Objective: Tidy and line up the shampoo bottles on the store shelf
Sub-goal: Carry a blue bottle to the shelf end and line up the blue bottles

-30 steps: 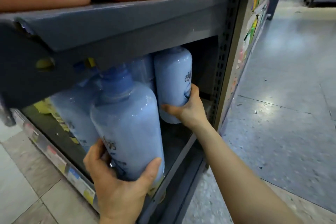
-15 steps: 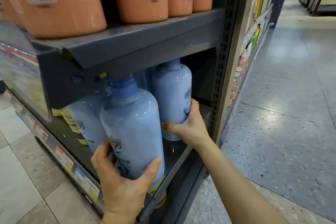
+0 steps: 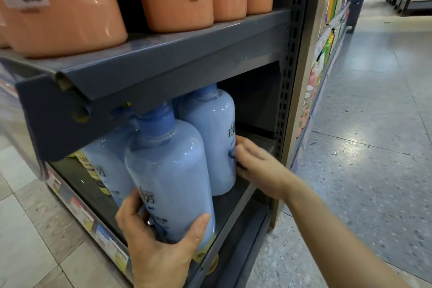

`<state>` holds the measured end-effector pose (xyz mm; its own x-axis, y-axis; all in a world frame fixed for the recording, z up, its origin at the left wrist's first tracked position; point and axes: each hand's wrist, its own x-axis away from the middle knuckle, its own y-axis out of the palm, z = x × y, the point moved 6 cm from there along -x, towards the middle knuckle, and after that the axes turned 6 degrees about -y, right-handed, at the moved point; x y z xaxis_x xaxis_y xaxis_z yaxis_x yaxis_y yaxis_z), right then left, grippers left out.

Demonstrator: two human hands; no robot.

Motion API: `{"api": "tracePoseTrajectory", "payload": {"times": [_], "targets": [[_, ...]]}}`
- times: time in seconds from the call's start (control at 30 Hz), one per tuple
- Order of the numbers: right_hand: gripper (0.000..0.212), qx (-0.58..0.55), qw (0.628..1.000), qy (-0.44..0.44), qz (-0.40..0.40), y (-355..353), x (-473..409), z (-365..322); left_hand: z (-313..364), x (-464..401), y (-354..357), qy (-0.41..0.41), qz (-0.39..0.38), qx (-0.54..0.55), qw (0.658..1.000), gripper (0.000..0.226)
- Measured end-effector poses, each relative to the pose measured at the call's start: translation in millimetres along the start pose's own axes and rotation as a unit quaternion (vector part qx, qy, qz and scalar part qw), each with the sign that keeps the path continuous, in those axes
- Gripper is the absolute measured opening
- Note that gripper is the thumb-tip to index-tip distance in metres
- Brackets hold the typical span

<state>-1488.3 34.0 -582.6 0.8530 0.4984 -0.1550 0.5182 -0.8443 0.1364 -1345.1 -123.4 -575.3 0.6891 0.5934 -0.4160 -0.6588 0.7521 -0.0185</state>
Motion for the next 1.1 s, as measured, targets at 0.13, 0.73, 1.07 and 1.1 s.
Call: {"api": "tracePoseTrajectory", "payload": {"times": [0.13, 0.73, 1.07, 1.1], "targets": [[0.045, 0.119, 0.986, -0.003, 0.121, -32.5, -26.8, 2.3, -1.9, 0.2, 0.3, -0.01, 0.01, 0.0, 1.0, 0.097], [0.081, 0.155, 0.987, -0.041, 0.024, 4.5, -11.0, 11.8, -7.2, 0.4, 2.5, -0.029, 0.002, 0.001, 1.0, 0.109], [0.073, 0.197, 0.976, -0.003, 0.092, -50.5, -27.6, -5.7, 1.6, -6.7, 0.8, -0.015, -0.022, -0.016, 1.0, 0.096], [0.07, 0.187, 0.978, 0.0, 0.091, -51.6, -29.5, -6.5, 1.2, -7.7, 1.6, -0.014, -0.028, -0.024, 0.999, 0.097]]}}
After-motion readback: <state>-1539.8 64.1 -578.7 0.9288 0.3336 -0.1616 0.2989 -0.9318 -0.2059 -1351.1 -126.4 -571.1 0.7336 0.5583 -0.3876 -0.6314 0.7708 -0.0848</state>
